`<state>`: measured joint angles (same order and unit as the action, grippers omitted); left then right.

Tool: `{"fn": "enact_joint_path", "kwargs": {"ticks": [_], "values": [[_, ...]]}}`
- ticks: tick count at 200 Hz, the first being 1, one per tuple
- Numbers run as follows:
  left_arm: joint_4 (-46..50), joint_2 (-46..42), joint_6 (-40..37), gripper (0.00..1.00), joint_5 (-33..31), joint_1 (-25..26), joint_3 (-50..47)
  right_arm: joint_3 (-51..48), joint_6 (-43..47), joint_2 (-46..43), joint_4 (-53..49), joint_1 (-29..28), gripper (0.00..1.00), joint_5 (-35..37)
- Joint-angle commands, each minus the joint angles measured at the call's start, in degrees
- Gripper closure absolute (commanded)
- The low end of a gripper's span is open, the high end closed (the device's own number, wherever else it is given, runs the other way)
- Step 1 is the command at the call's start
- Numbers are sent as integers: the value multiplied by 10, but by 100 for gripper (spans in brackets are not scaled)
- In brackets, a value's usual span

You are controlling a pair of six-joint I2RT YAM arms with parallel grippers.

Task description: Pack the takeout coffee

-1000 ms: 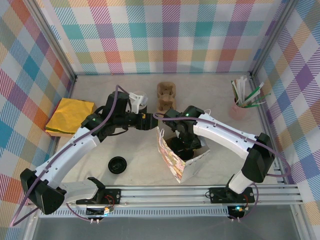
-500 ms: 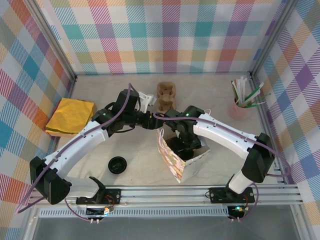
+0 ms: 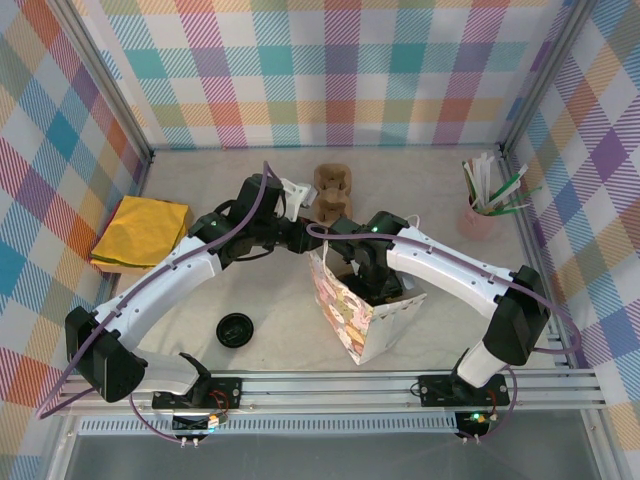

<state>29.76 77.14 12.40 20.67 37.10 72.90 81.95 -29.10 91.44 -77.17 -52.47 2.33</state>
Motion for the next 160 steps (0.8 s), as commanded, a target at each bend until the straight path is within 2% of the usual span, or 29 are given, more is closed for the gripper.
{"fn": "enact_joint_path", "kwargs": {"ticks": [1, 90, 160], "values": [[-3, -5, -10, 85, -26, 6, 18, 21, 12, 4, -3, 3, 30, -1], [4, 2, -30, 84, -97, 3, 37, 93, 38, 53, 5, 7, 30, 11], [-10, 5, -38, 80, -93, -30, 36, 100, 50, 64, 22, 19, 30, 11]]}}
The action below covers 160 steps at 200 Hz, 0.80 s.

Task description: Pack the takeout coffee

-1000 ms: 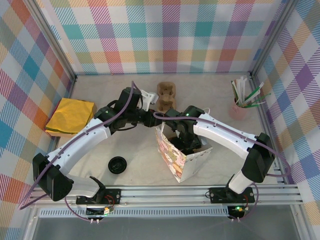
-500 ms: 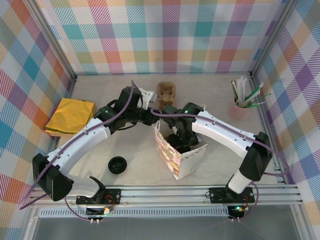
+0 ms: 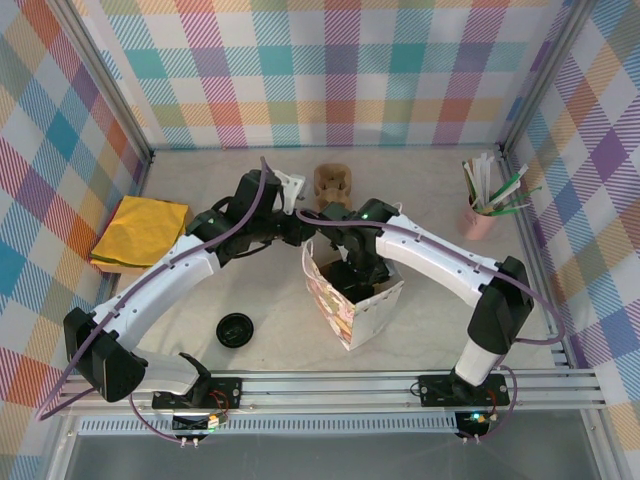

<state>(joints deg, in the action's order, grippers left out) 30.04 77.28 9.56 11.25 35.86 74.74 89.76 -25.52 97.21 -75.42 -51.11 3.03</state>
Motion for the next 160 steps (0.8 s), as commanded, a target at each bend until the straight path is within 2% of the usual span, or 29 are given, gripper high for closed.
{"fn": "enact_joint_path", "kwargs": {"ticks": [1, 78, 160], "values": [[-13, 4, -9, 80, 3, -18, 17, 22, 15, 7, 4, 6, 30, 4], [-26, 3, -5, 78, 19, -47, 15, 48, 23, 13, -6, 8, 30, 8], [-28, 13, -4, 75, 36, -47, 8, 63, 19, 3, -21, 9, 30, 9]]}}
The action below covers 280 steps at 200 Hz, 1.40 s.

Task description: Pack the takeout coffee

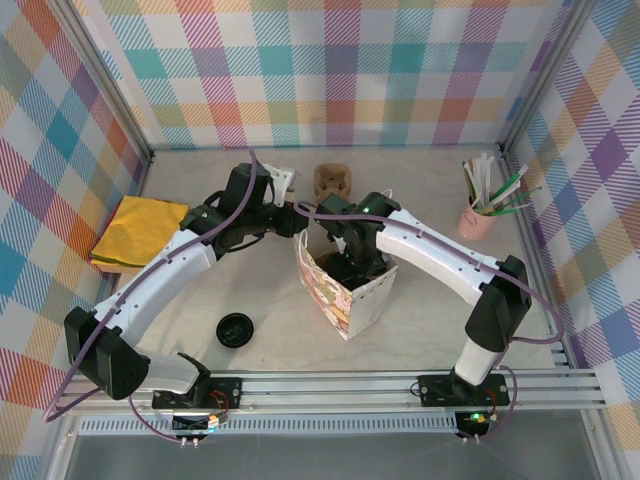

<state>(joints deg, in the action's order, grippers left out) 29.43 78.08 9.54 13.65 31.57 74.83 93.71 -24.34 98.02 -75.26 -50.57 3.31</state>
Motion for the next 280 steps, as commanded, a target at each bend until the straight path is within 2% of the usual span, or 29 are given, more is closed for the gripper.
{"fn": "enact_joint_path", "kwargs": {"ticks": [1, 65, 130, 280], "values": [[-22, 6, -4, 75, 13, -5, 8, 24, 7, -6, -23, 3, 31, 6], [-19, 3, -3, 74, 5, -5, 7, 15, 1, -25, -18, 3, 30, 7], [-16, 1, -2, 67, -2, -5, 8, -11, -6, -39, -9, 3, 30, -1], [-11, 4, 0, 68, -13, -5, 8, -70, -15, -81, 27, 3, 31, -8]]}}
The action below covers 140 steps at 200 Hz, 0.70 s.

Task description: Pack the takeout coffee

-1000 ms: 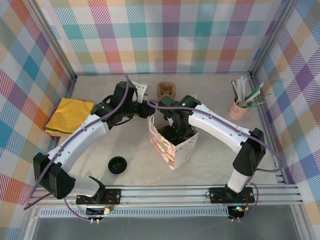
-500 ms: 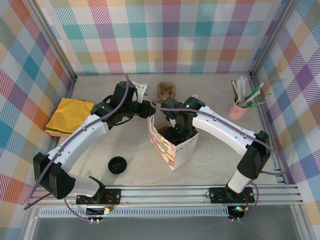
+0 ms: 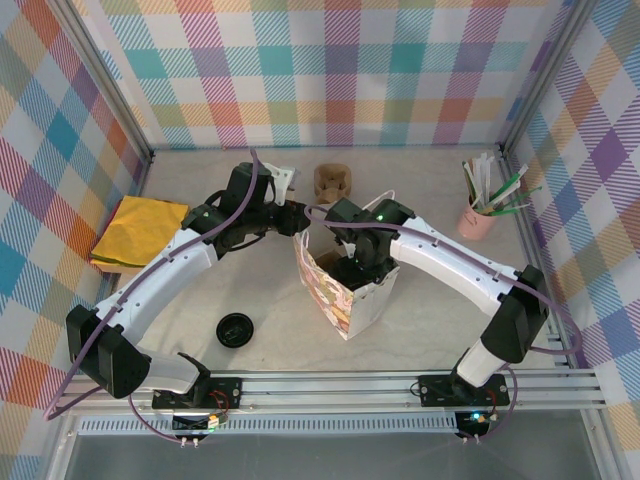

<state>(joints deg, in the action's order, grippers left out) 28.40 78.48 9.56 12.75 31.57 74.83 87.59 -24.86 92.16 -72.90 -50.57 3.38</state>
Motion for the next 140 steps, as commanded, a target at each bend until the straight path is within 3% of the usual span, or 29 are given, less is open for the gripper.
{"fn": "enact_joint_path", "kwargs": {"ticks": [1, 140], "values": [[-1, 1, -1, 68, -4, -5, 8, -9, -9, -23, 3, 3, 31, -8], [1, 1, -1, 68, -2, -4, 9, -17, -12, -29, 12, 3, 31, -9]]}}
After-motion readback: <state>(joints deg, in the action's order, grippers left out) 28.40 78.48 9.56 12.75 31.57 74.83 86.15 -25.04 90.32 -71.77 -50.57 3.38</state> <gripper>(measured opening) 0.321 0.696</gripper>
